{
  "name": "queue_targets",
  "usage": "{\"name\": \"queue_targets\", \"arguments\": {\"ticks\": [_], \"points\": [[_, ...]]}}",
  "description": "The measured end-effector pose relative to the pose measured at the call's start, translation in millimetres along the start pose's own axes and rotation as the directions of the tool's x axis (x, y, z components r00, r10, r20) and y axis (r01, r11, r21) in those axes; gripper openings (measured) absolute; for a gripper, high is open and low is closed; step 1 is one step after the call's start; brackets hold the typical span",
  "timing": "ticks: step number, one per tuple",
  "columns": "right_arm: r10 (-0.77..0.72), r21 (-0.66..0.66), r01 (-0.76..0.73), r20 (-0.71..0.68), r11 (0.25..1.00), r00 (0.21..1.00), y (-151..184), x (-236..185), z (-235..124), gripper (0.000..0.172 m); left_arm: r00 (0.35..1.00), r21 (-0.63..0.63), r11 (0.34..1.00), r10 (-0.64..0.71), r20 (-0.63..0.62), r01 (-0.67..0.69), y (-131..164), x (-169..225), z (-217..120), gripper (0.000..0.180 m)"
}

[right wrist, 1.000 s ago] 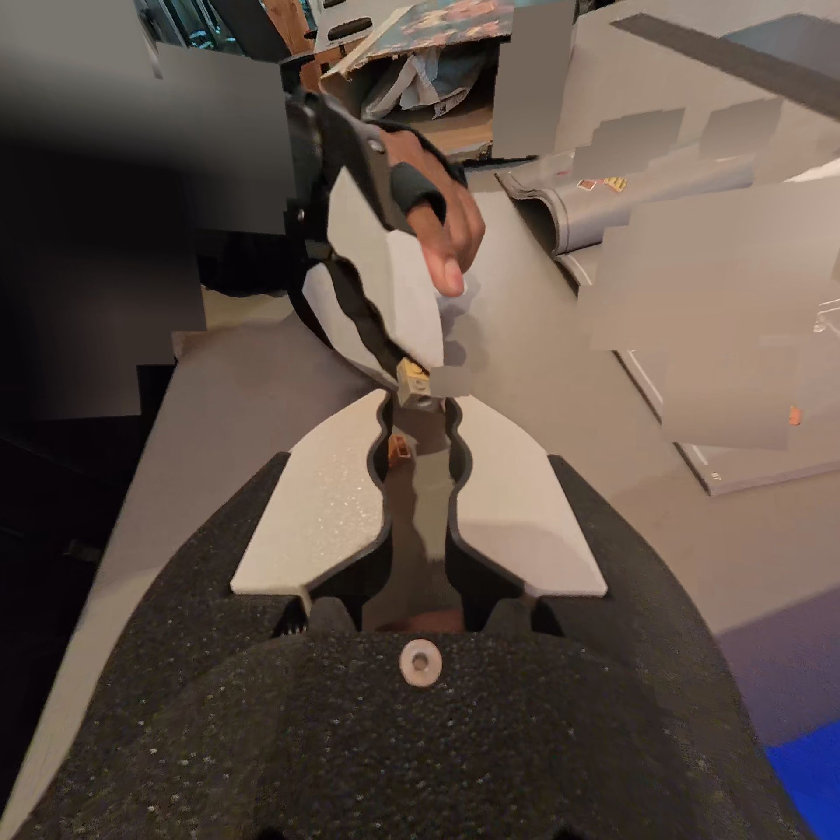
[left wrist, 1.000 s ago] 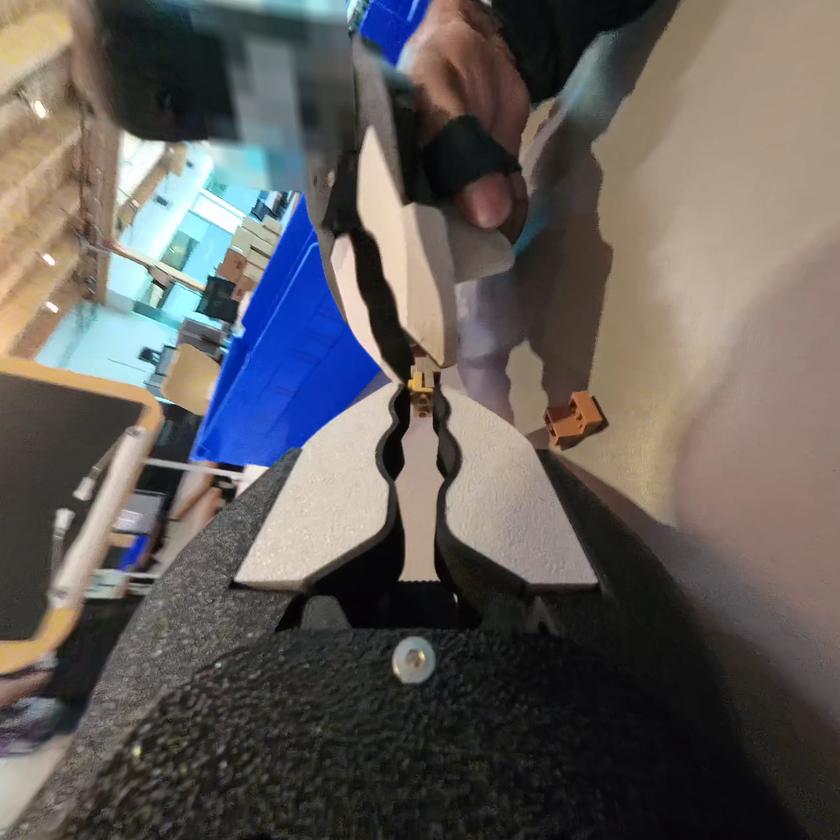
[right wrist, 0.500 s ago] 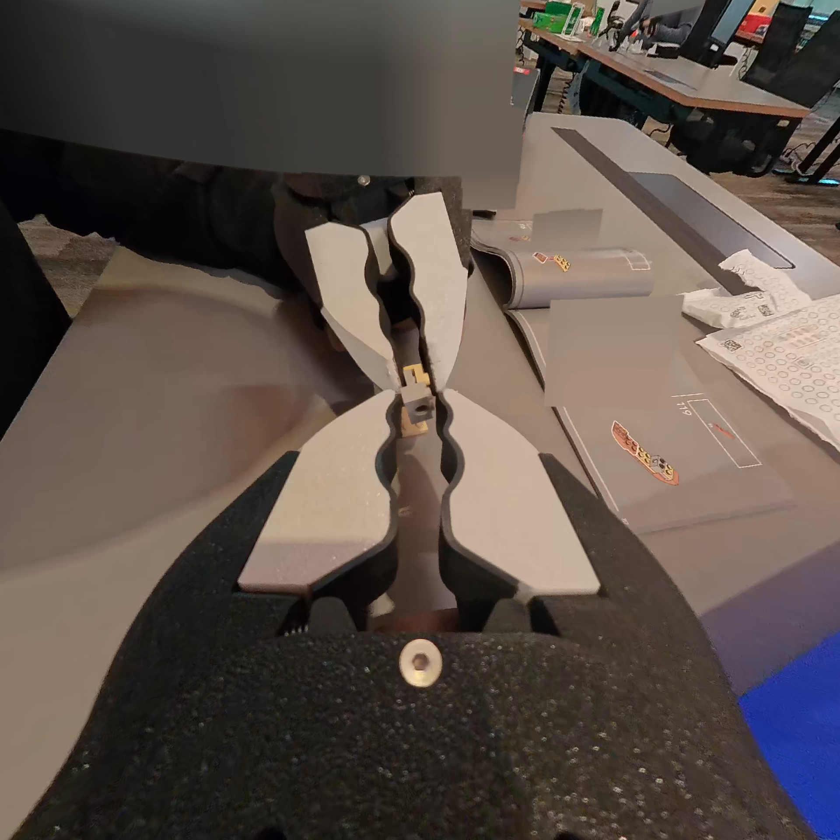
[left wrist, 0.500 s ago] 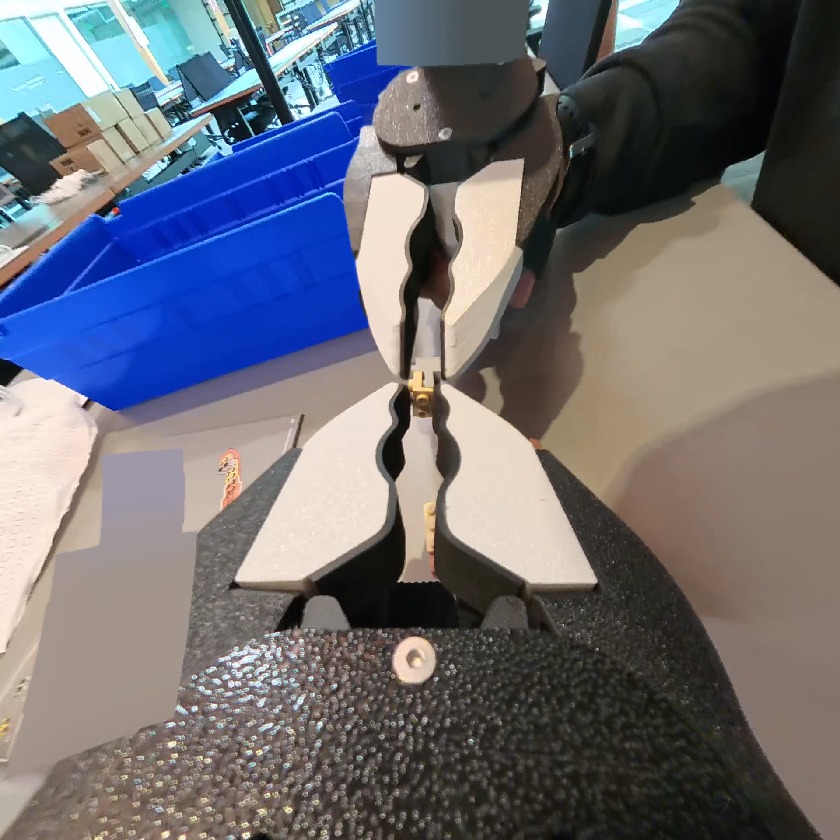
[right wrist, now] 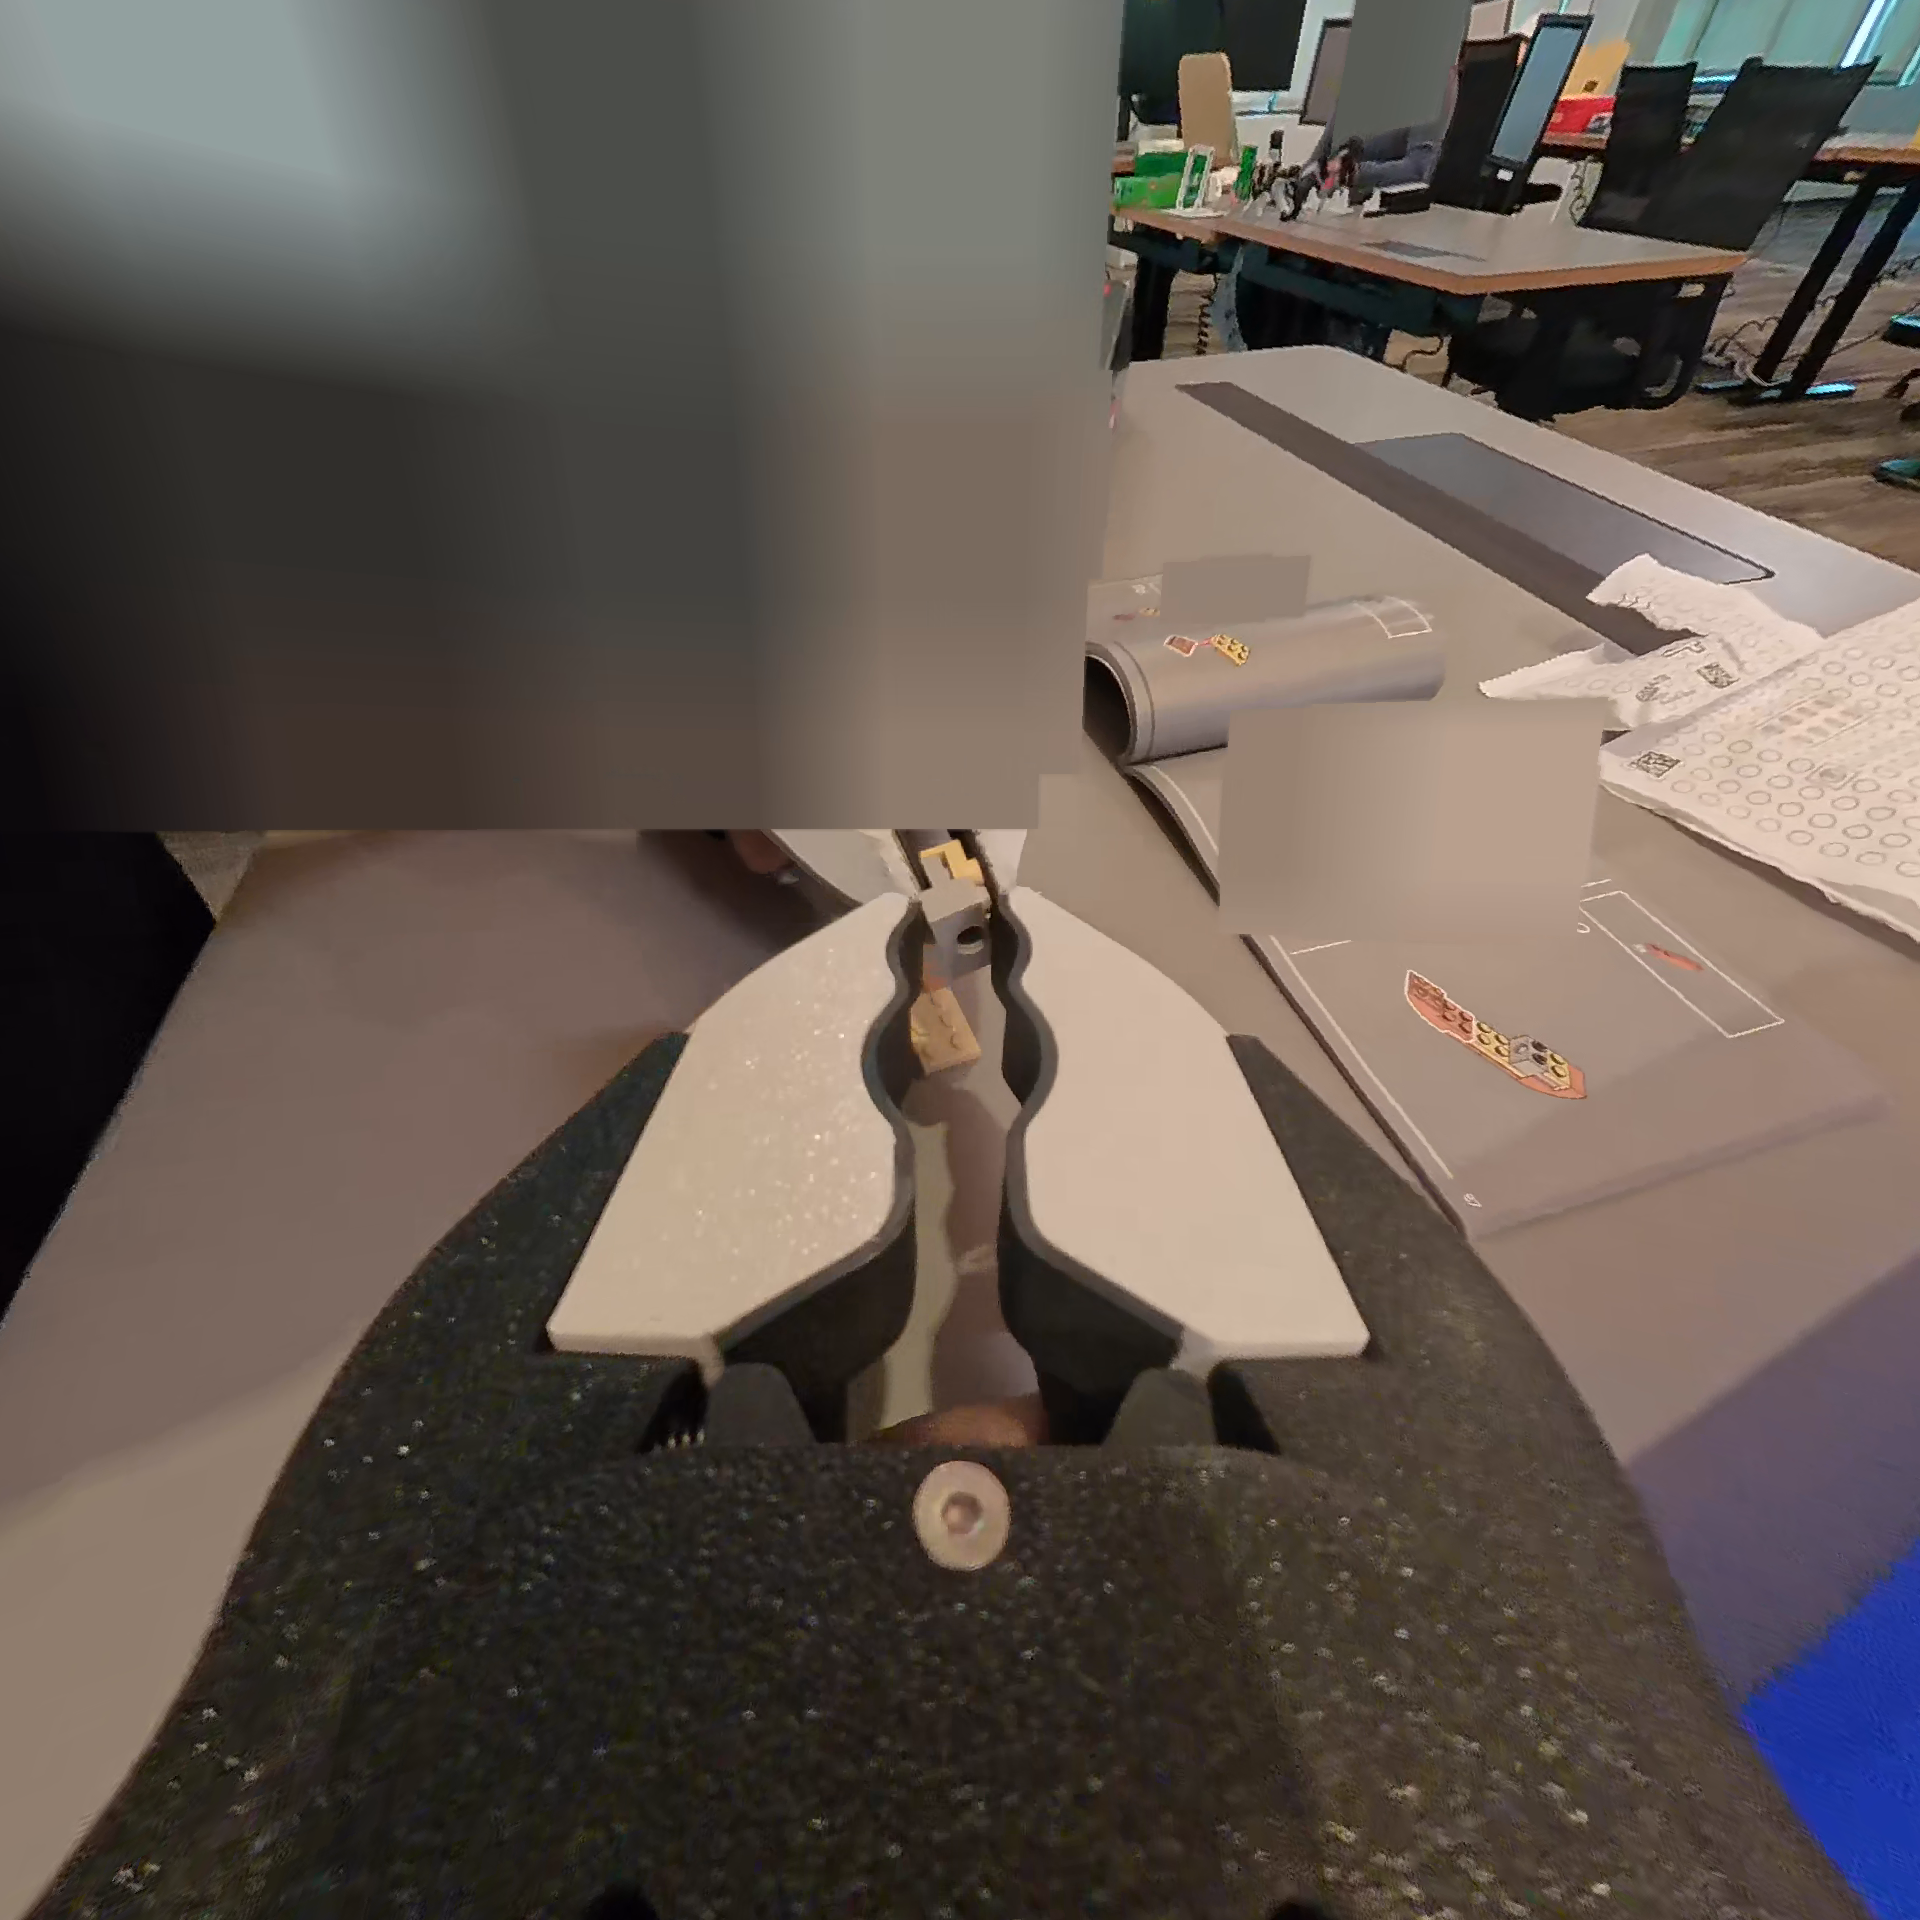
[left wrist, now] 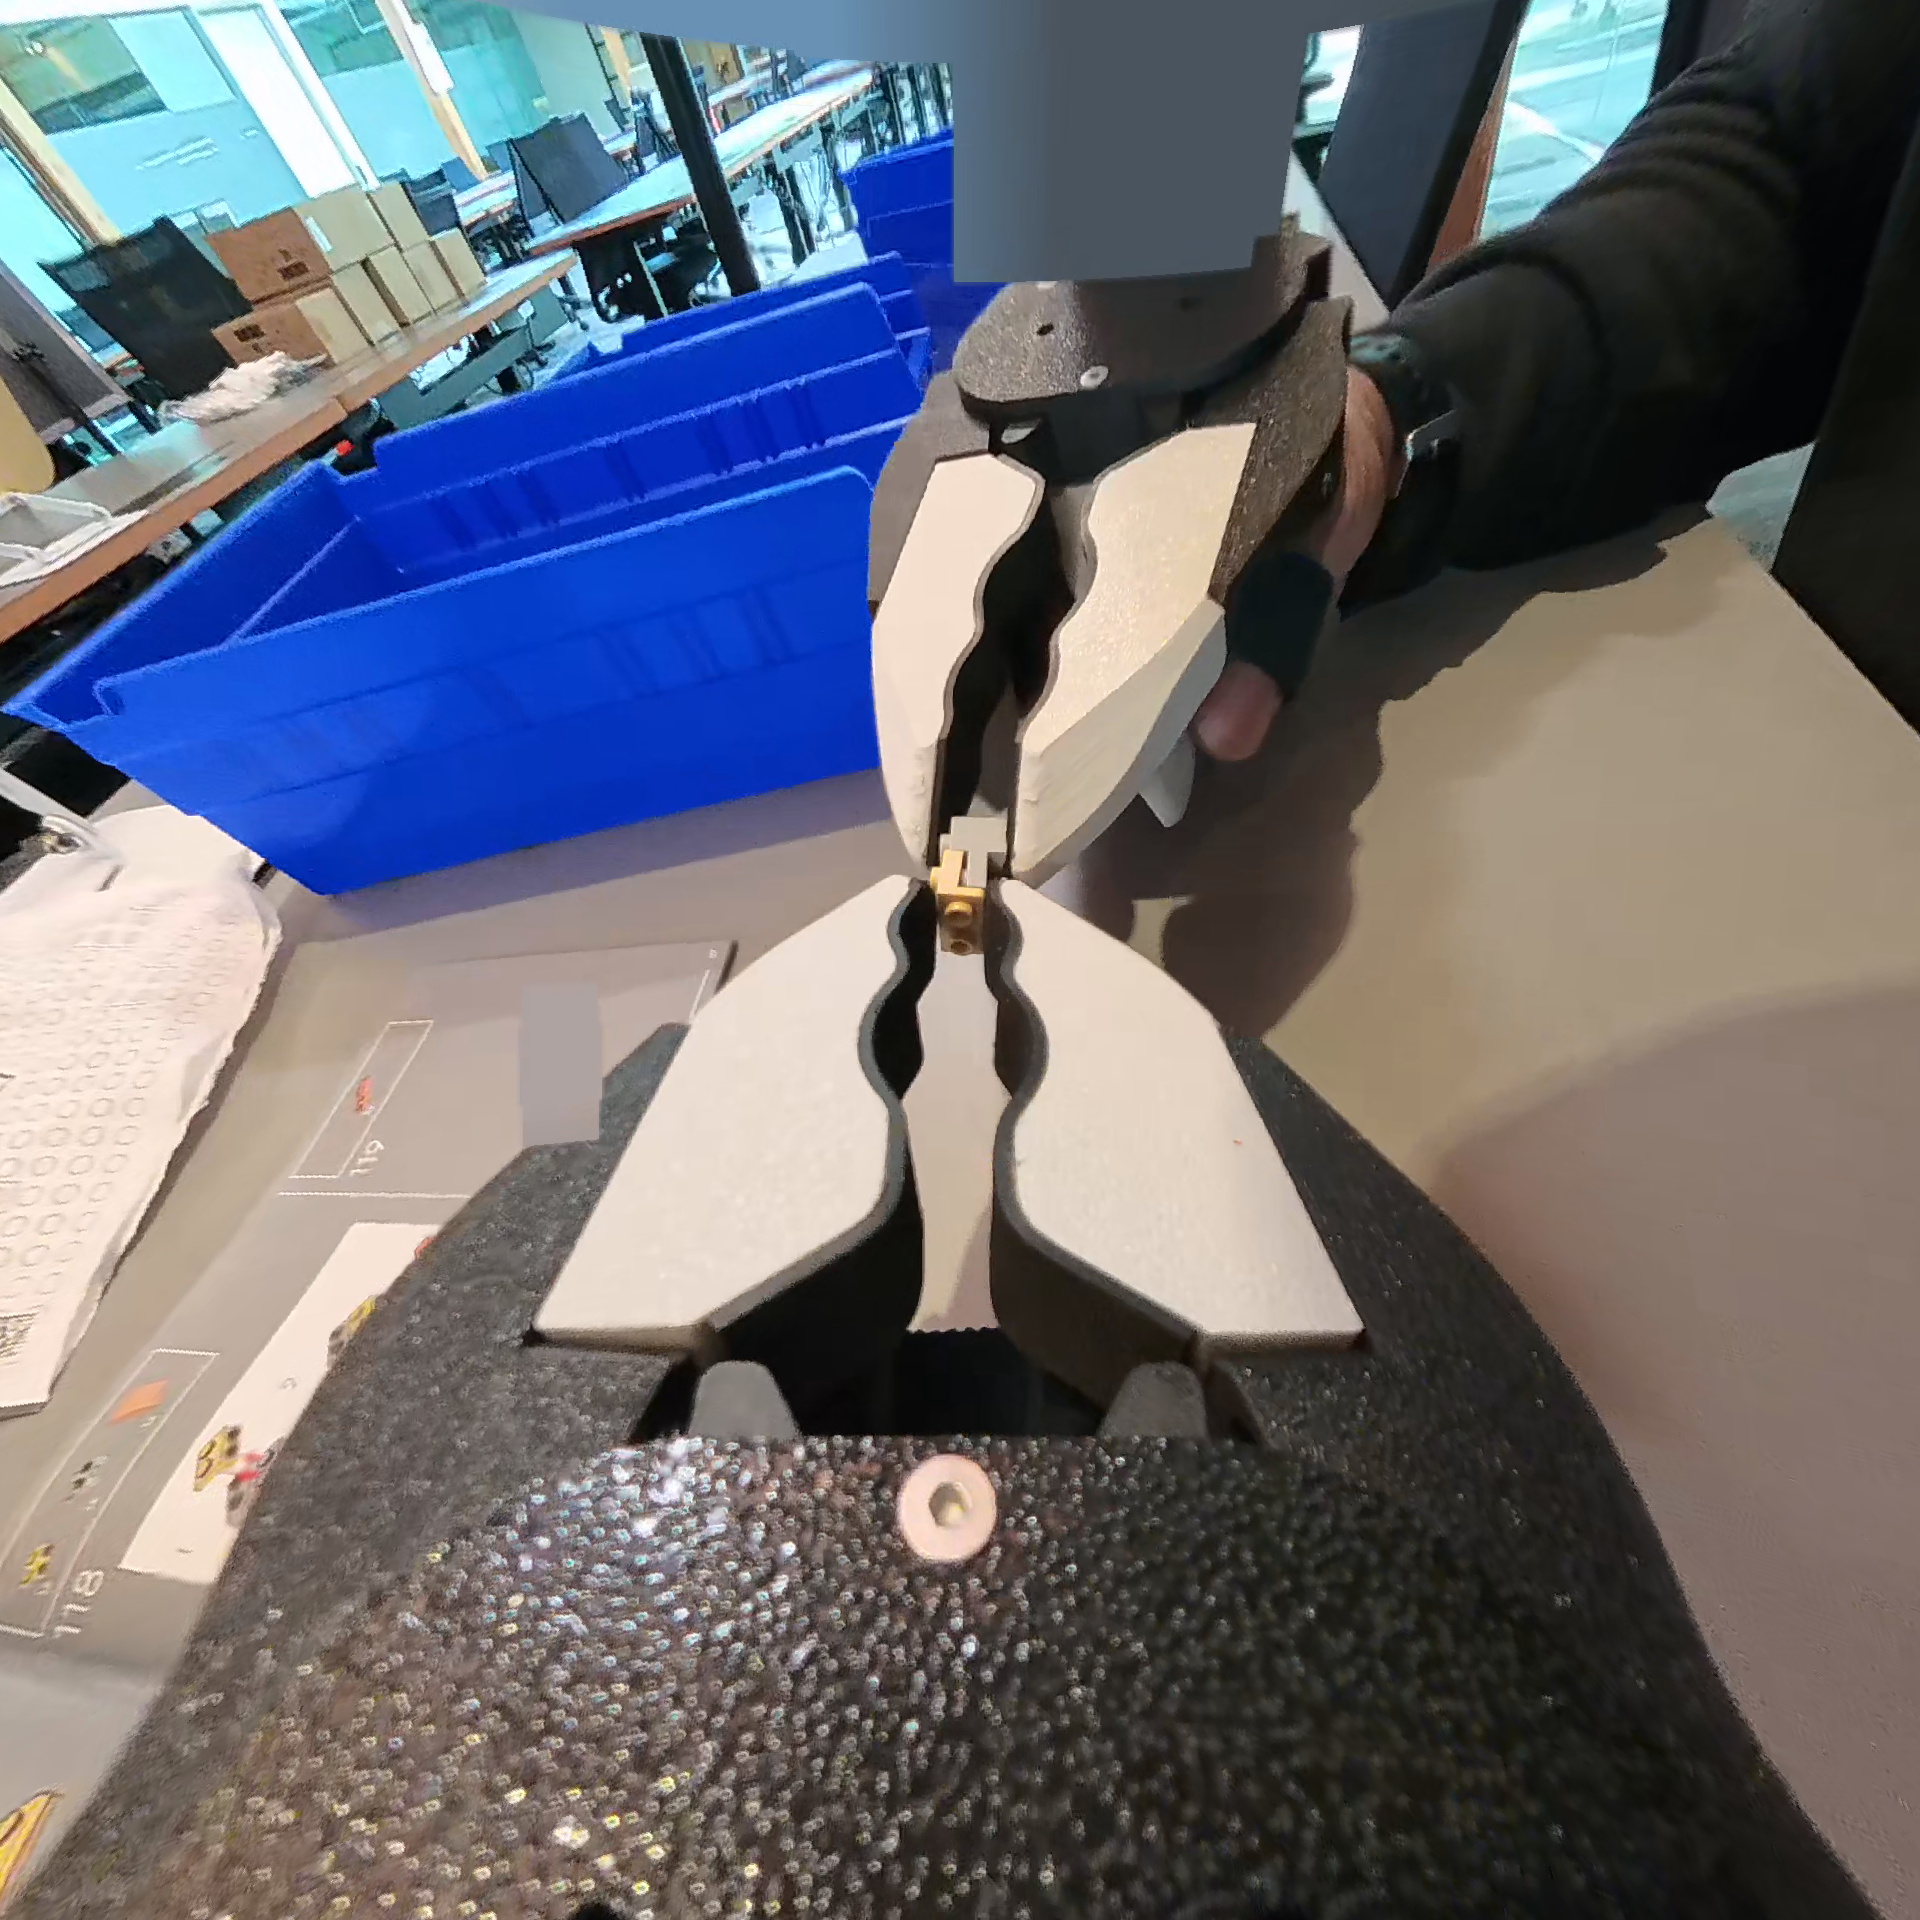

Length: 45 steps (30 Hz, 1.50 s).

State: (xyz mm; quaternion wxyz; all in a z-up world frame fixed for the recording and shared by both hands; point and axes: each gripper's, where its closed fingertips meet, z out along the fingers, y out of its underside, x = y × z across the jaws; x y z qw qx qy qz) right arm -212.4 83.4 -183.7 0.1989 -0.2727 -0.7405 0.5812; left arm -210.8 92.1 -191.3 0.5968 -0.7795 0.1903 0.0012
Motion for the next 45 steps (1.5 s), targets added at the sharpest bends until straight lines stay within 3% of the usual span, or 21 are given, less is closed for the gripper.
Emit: {"name": "queue_targets", "arguments": {"ticks": [10,28,45], "points": [[0.124,0.061,-0.128,0.064,0.99,0.99,-5.3,-1.7,0.0,0.012,1.0,0.058,0.998,-0.028,-0.012,0.028,-5.2,0.0,-3.7,0.01],[0.143,0.076,-0.148,0.064,0.986,0.988,-6.7,0.8,-1.1,0.012,0.998,0.034,0.997,-0.066,-0.017,0.067,0.1,-1.1,-5.0,0.009],[0.159,0.081,-0.16,0.02,0.984,0.987,-5.5,4.6,0.5,0.012,0.994,-0.033,0.998,0.061,0.091,-0.058,3.7,-5.9,-4.1,0.007]]}}
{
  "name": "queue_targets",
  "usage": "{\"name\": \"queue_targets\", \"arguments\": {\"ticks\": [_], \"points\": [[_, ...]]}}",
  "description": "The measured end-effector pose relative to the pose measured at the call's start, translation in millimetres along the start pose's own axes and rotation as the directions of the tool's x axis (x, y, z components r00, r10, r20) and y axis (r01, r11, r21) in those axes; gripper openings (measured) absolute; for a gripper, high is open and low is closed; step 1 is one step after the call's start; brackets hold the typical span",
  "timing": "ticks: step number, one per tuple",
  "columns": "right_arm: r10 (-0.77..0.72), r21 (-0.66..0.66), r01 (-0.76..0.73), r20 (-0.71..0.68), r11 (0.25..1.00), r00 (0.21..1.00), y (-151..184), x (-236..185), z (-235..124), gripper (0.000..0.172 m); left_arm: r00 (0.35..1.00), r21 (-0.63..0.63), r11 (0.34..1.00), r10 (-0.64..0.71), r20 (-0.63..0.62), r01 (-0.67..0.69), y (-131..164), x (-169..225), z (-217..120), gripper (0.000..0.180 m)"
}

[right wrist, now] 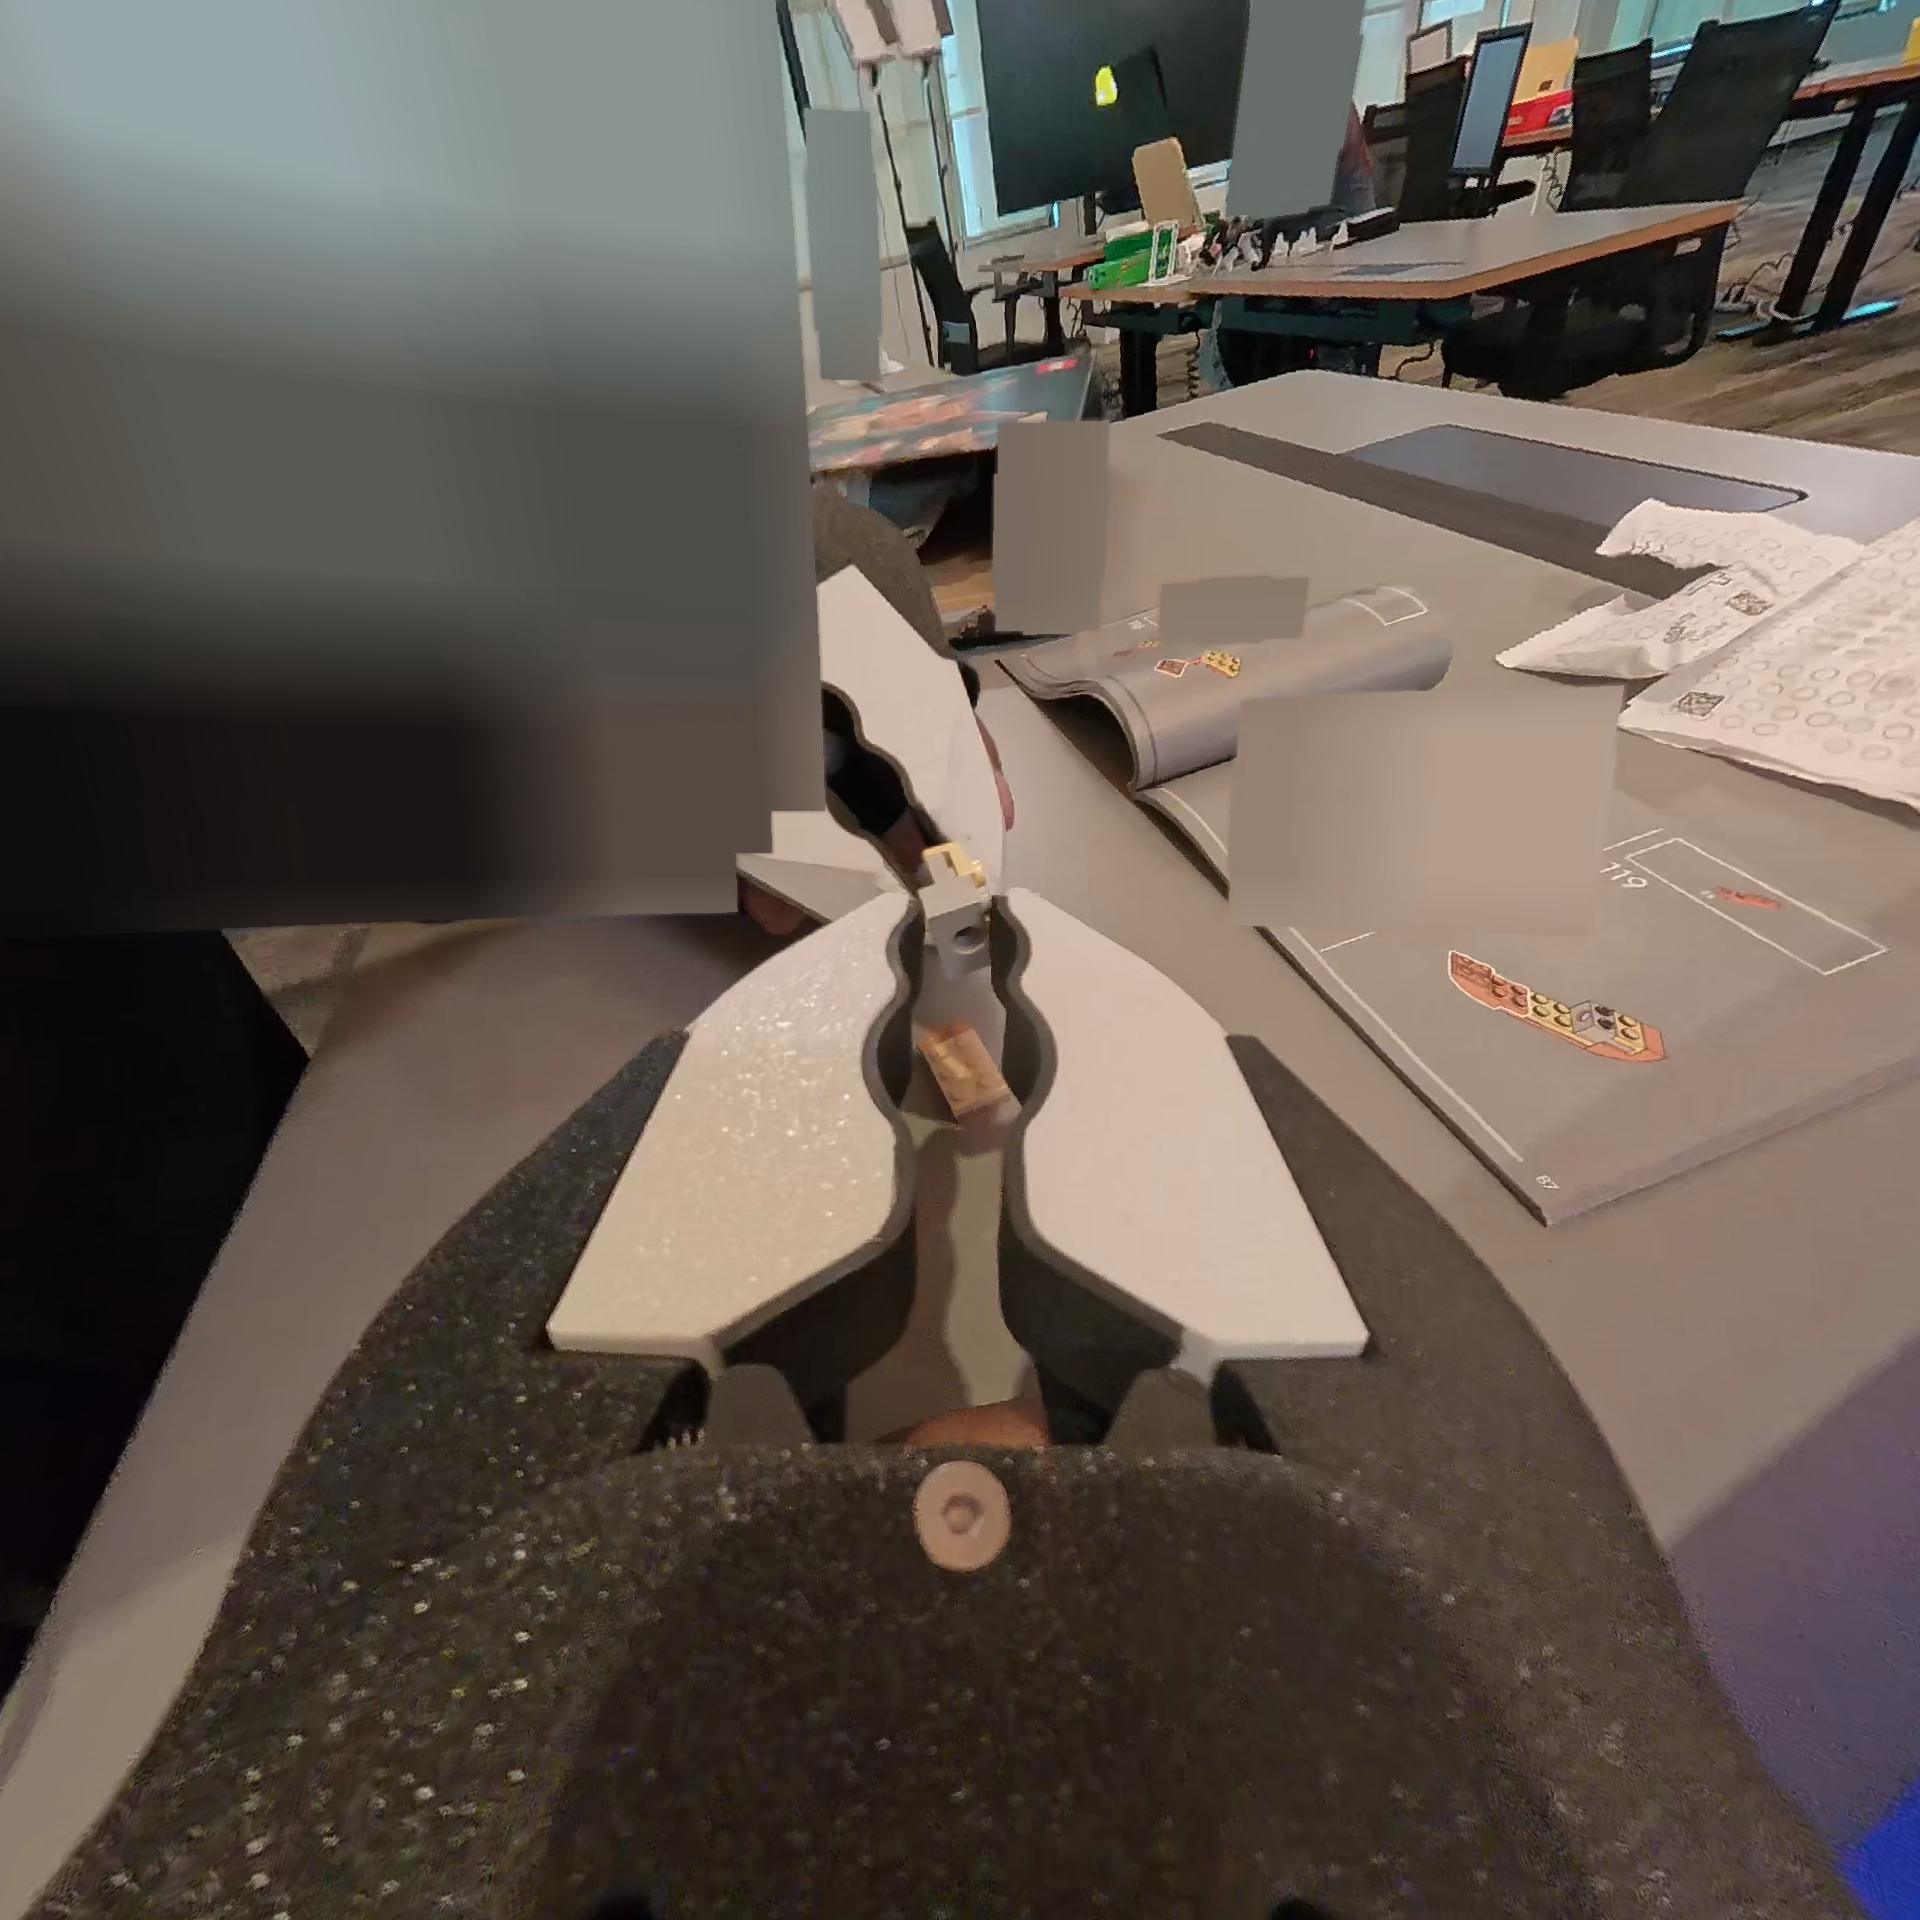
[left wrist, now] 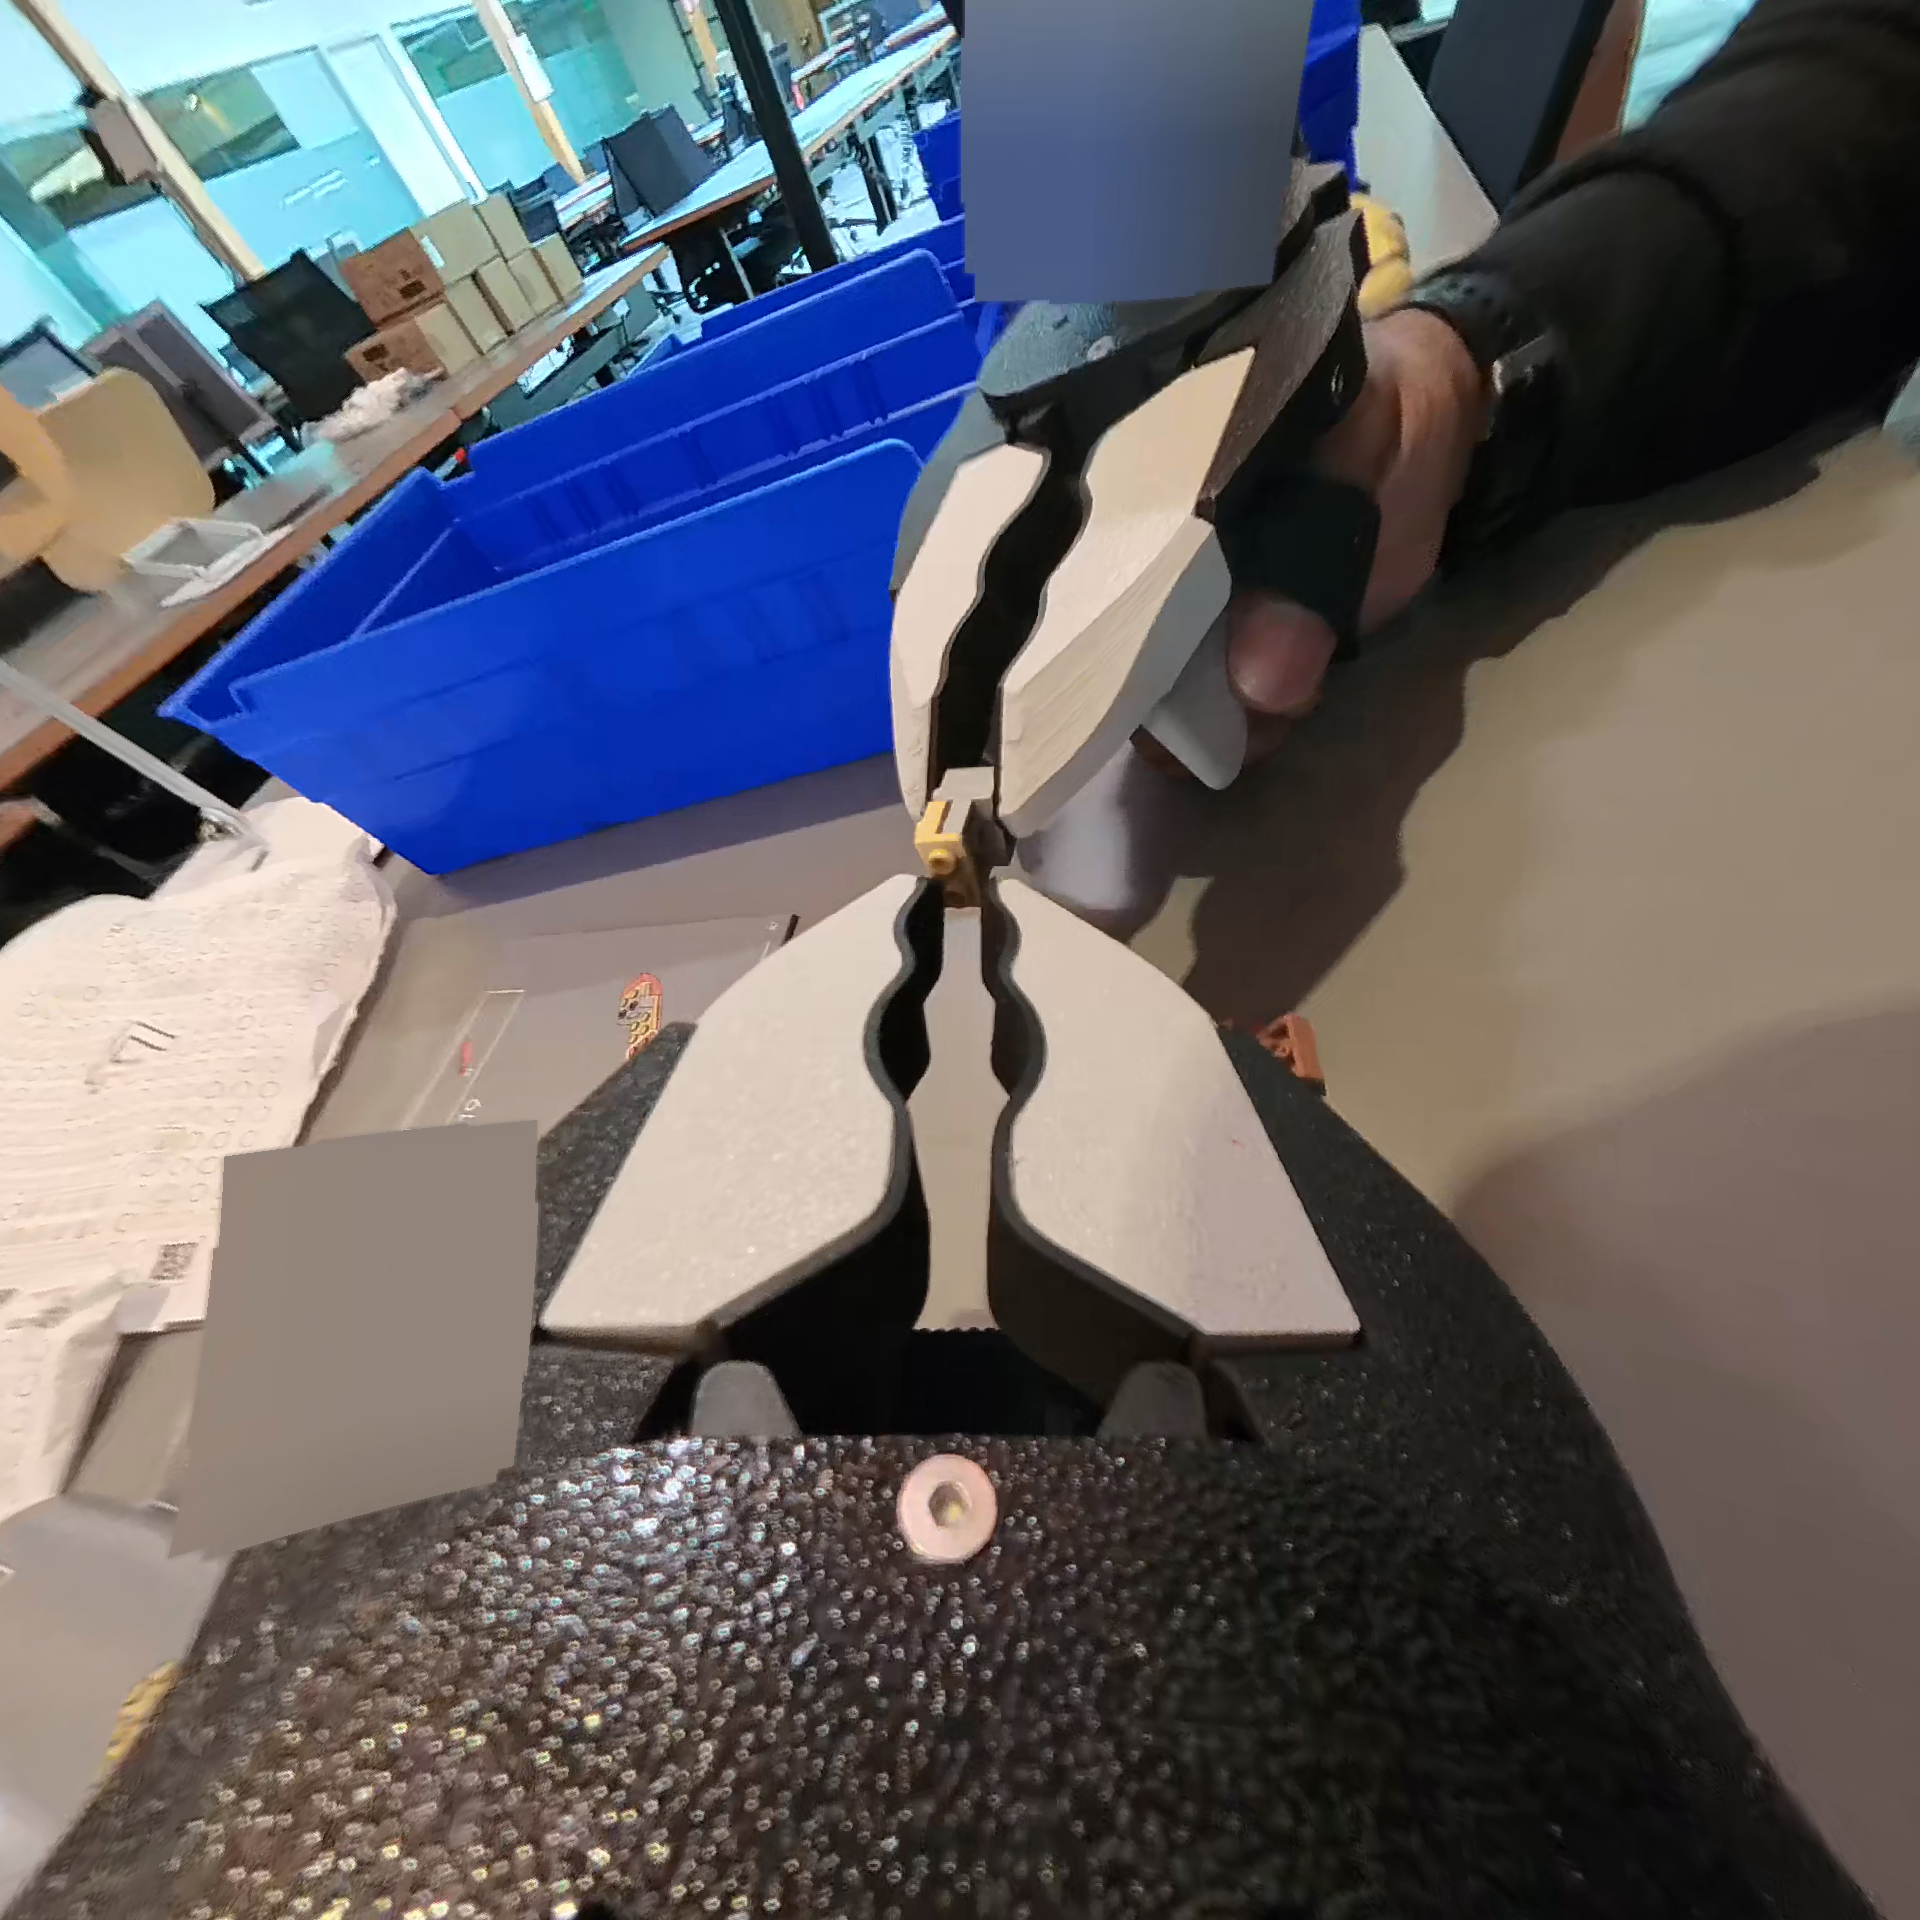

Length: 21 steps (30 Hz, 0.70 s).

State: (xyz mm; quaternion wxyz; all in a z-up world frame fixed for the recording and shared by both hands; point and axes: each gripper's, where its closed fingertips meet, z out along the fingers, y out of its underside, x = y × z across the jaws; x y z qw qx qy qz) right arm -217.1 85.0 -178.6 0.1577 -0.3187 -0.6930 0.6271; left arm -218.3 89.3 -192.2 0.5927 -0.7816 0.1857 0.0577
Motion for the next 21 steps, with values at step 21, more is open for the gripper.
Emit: {"name": "queue_targets", "arguments": {"ticks": [21], "points": [[0.255,0.25,-0.292,0.168,0.923,0.952,-32.2,-5.7,-8.2,0.012,0.881,0.281,0.836,-0.441,-0.169,0.472,-37.8,-7.0,-9.9,0.007]]}}
